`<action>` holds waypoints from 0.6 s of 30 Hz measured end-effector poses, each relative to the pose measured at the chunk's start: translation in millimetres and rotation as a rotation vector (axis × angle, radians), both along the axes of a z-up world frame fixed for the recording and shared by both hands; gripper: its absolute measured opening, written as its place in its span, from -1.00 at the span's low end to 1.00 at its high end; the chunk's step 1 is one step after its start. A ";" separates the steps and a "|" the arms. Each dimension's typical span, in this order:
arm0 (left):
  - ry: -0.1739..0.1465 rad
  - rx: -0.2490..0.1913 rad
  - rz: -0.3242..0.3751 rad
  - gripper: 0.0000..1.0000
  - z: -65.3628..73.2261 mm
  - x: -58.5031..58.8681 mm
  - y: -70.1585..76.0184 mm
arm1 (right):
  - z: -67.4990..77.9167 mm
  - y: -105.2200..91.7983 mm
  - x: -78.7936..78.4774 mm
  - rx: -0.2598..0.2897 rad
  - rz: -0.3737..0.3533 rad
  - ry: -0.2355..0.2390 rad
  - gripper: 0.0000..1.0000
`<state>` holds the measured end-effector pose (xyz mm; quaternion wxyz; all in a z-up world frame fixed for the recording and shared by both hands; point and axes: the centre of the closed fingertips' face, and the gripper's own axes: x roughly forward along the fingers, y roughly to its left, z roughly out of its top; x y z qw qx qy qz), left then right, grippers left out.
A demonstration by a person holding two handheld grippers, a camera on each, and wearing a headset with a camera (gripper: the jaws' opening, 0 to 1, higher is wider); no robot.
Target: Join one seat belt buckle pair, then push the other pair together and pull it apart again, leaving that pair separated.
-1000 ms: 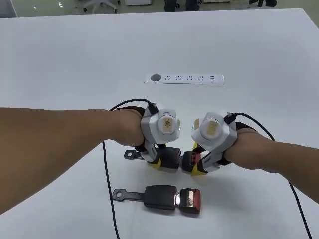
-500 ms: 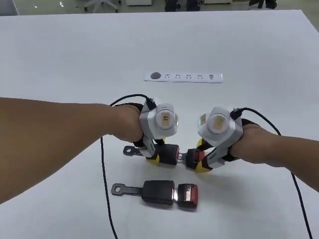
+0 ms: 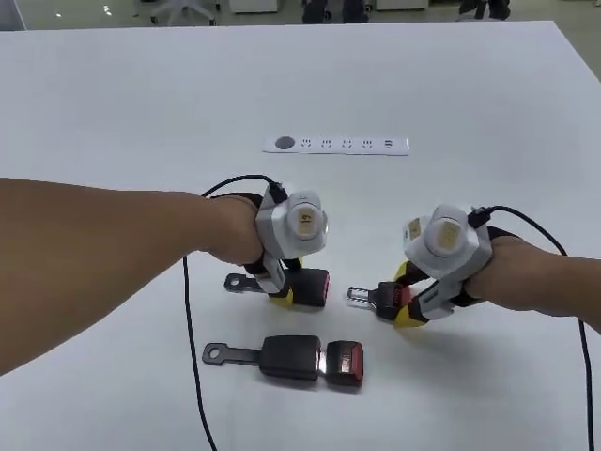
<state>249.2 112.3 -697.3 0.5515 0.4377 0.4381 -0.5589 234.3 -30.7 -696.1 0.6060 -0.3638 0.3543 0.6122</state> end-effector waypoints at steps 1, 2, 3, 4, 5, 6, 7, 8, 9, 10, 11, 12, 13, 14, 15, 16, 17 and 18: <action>0.000 -0.002 0.004 -0.35 -0.2 0.1 0.1 | 0.1 -7.2 0.6 -0.007 -0.009 -0.002 -0.34; 0.000 -0.003 0.006 -0.35 -0.3 0.1 -0.1 | 2.5 -12.9 0.8 -0.011 -0.018 -0.003 -0.34; 0.001 -0.006 0.010 -0.35 -0.8 0.7 0.9 | 3.0 -20.8 1.4 -0.018 -0.030 -0.004 -0.34; 0.001 -0.008 0.012 -0.35 -1.0 0.9 0.7 | 3.5 -26.3 0.1 -0.022 -0.039 -0.003 -0.34; 0.001 -0.009 0.013 -0.35 -0.6 -1.8 -0.7 | 3.6 -30.9 -0.7 -0.025 -0.042 -0.003 -0.34; 0.001 -0.012 0.020 -0.35 -0.3 -2.9 -2.0 | 4.4 -37.5 -1.0 -0.031 -0.048 -0.003 -0.34; 0.001 -0.015 0.023 -0.35 0.6 -4.9 -2.9 | 4.5 -42.6 -1.7 -0.037 -0.051 -0.002 -0.34; 0.002 -0.022 0.036 -0.35 1.1 -5.8 -4.2 | 3.0 -48.5 -2.0 -0.042 -0.051 -0.001 -0.34; 0.002 -0.028 0.043 -0.35 1.6 -5.0 -3.7 | 2.7 -52.5 -3.1 -0.045 -0.048 -0.001 -0.34; 0.002 -0.034 0.049 -0.35 2.0 -4.7 -4.0 | 2.6 -57.1 -5.1 -0.048 -0.046 0.000 -0.34; 0.003 -0.040 0.054 -0.35 2.0 -3.4 -2.8 | 2.7 -60.0 -5.8 -0.050 -0.047 0.002 -0.34; 0.003 -0.044 0.059 -0.35 2.1 -2.9 -2.6 | 3.6 -62.6 -6.1 -0.052 -0.049 0.004 -0.34; 0.003 -0.048 0.064 -0.35 2.0 -1.5 -1.2 | 4.0 -65.9 -6.7 -0.054 -0.049 0.007 -0.34; 0.003 -0.049 0.069 -0.35 2.0 -1.0 -1.2 | 4.1 -67.4 -7.0 -0.056 -0.051 0.010 -0.34; 0.002 -0.051 0.072 -0.35 2.4 -2.7 -2.0 | 4.2 -70.0 -7.4 -0.058 -0.054 0.010 -0.34; 0.002 -0.053 0.080 -0.35 2.9 -4.5 -3.3 | 1.2 -72.9 -4.5 -0.060 -0.058 0.010 -0.34; 0.002 -0.057 0.088 -0.35 2.8 -3.8 -2.3 | 0.6 -75.2 -3.9 -0.063 -0.062 0.009 -0.34; 0.002 -0.064 0.098 -0.35 2.9 -3.5 -2.6 | -0.1 -75.5 -3.9 -0.064 -0.066 0.009 -0.34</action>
